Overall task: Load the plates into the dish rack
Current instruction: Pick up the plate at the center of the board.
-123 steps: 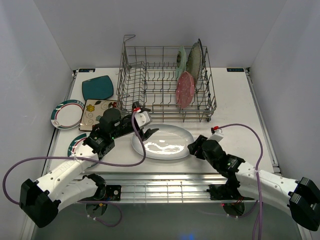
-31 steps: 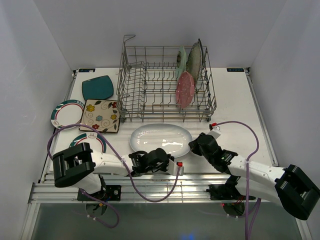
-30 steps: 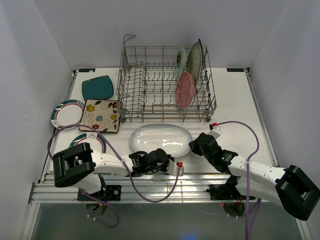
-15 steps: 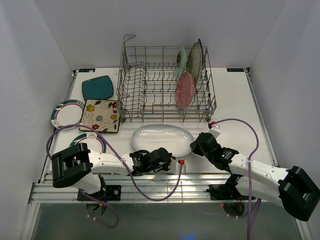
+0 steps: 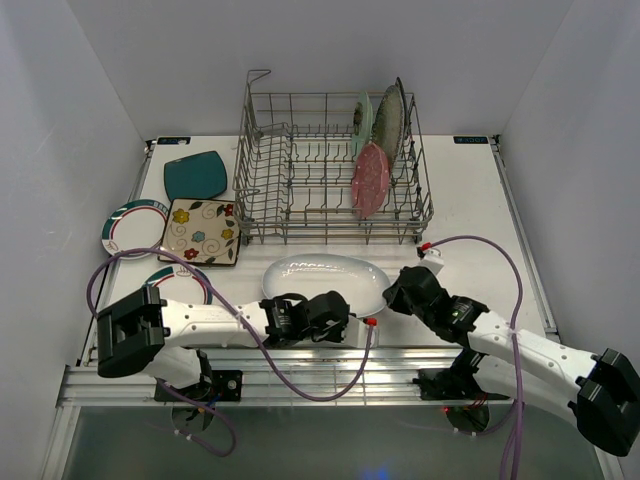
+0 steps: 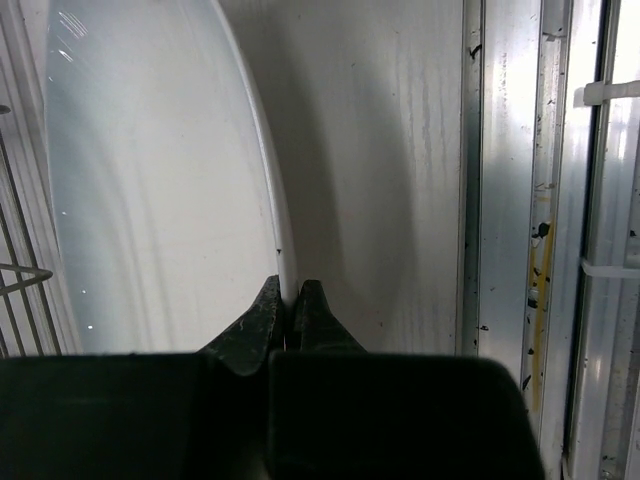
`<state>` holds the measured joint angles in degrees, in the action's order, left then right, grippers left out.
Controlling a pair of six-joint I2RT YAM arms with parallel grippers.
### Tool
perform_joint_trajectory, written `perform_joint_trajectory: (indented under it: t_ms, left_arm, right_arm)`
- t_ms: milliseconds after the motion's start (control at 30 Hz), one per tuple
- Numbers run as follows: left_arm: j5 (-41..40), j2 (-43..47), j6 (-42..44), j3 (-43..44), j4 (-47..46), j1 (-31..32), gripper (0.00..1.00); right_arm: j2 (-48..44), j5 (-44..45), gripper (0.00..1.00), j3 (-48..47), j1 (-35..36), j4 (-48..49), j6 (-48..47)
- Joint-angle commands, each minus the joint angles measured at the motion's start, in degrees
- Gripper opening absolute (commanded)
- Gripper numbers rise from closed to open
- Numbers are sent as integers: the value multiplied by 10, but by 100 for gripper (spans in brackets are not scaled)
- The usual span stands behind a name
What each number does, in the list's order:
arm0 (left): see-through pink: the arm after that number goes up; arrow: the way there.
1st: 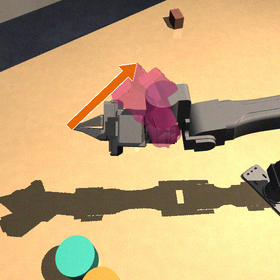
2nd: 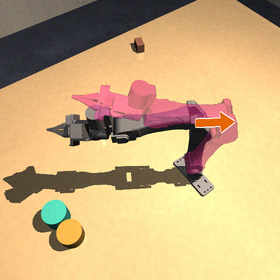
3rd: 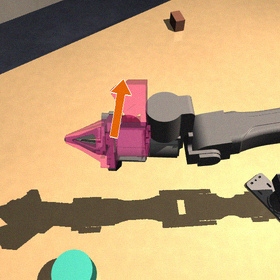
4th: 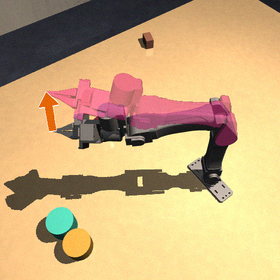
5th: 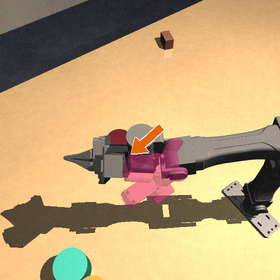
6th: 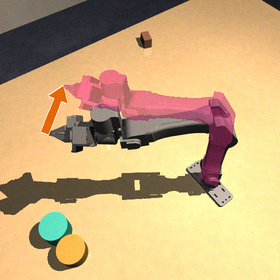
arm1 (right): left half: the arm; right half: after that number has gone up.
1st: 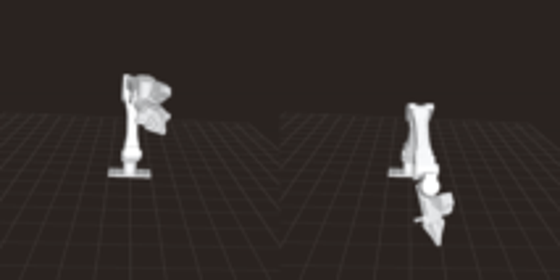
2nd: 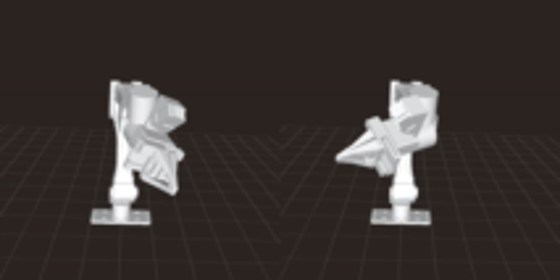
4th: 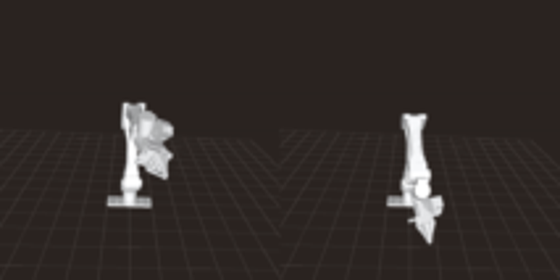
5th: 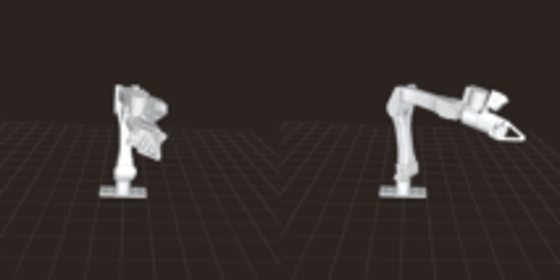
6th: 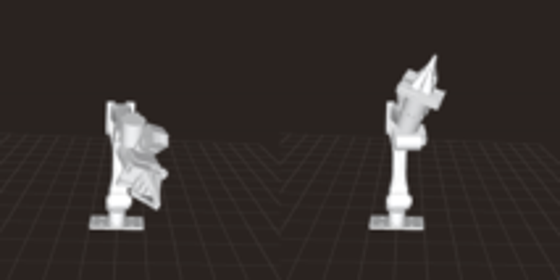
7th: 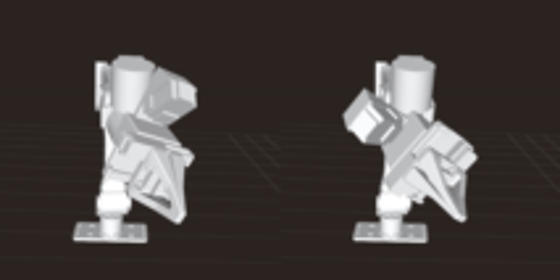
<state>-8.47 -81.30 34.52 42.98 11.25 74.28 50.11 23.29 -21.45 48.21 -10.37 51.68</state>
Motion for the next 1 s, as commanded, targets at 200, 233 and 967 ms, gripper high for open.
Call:
perform_joint_trajectory:
  t_ms: [200,233,967]
  left_arm:
    - [34,42,25,61,47,20,0]
    - [30,42,27,61,47,21,0]
    - [-13,112,20,131,38,36,0]
  right_arm:
    - [-55,-72,8,-101,19,-33,-64]
    - [-55,-74,8,-116,20,-41,-63]
    - [71,-112,8,-377,20,-262,-34]
